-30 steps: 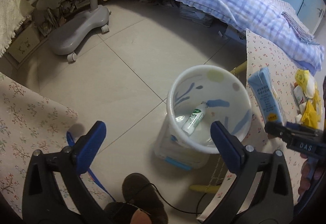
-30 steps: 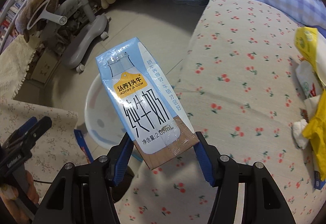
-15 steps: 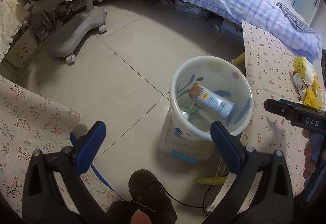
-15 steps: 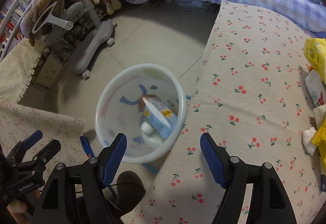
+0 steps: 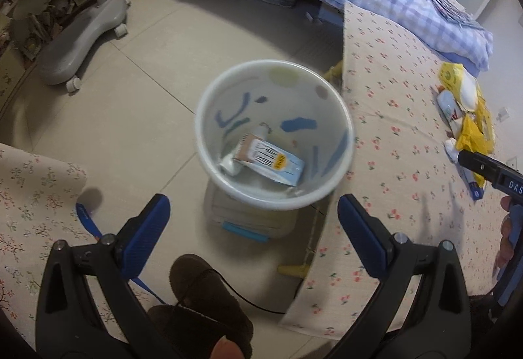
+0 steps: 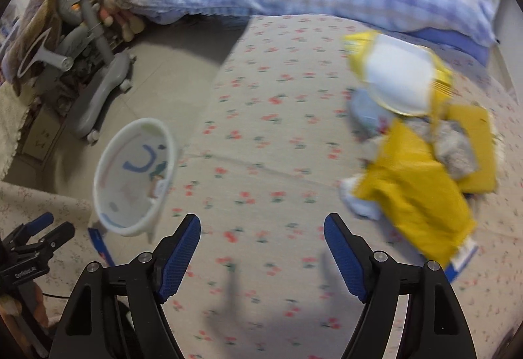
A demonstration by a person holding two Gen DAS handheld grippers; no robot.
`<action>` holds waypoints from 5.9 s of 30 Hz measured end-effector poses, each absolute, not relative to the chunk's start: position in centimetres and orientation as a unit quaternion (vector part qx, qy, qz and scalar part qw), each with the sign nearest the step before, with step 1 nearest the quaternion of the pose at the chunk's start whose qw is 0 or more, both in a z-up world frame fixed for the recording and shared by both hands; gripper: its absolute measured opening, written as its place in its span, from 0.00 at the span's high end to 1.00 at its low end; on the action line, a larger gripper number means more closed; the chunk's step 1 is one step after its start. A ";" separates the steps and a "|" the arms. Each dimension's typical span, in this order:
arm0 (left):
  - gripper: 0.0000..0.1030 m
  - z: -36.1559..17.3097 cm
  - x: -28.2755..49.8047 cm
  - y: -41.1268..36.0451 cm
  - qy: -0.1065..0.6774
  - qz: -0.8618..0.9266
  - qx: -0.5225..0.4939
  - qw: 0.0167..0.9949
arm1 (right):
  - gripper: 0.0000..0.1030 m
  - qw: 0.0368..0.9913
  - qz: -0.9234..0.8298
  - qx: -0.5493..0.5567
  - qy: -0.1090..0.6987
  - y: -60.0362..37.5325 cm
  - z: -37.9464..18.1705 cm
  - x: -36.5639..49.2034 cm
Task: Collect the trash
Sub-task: 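Grasp the yellow snack packet with the right tool, then reach the left tool to the white tissue ball and grasp it, then carry the tissue over the bin and open the left tool, then carry the yellow packet over the bin and open the right tool, then reach the right tool to the blue box and grasp it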
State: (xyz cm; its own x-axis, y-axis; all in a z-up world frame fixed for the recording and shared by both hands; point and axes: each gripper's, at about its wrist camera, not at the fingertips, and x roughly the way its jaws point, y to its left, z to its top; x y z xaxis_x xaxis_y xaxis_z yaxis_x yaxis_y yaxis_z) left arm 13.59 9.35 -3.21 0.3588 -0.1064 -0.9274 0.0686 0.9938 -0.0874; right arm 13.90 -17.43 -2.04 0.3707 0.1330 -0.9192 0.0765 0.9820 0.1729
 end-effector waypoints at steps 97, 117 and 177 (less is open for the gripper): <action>0.74 -4.0 13.7 -13.9 0.493 -0.225 0.046 0.839 | 0.53 0.829 -0.119 0.125 0.533 -35.3 0.0 4.4; 0.74 -2.9 14.1 2.6 0.492 -0.126 -0.004 0.862 | 0.53 0.836 -0.020 0.090 0.541 -21.5 -0.4 10.0; 0.01 -2.9 13.0 14.9 0.520 -0.015 -0.028 0.854 | 0.21 0.846 0.088 0.057 0.523 -5.4 -2.9 16.8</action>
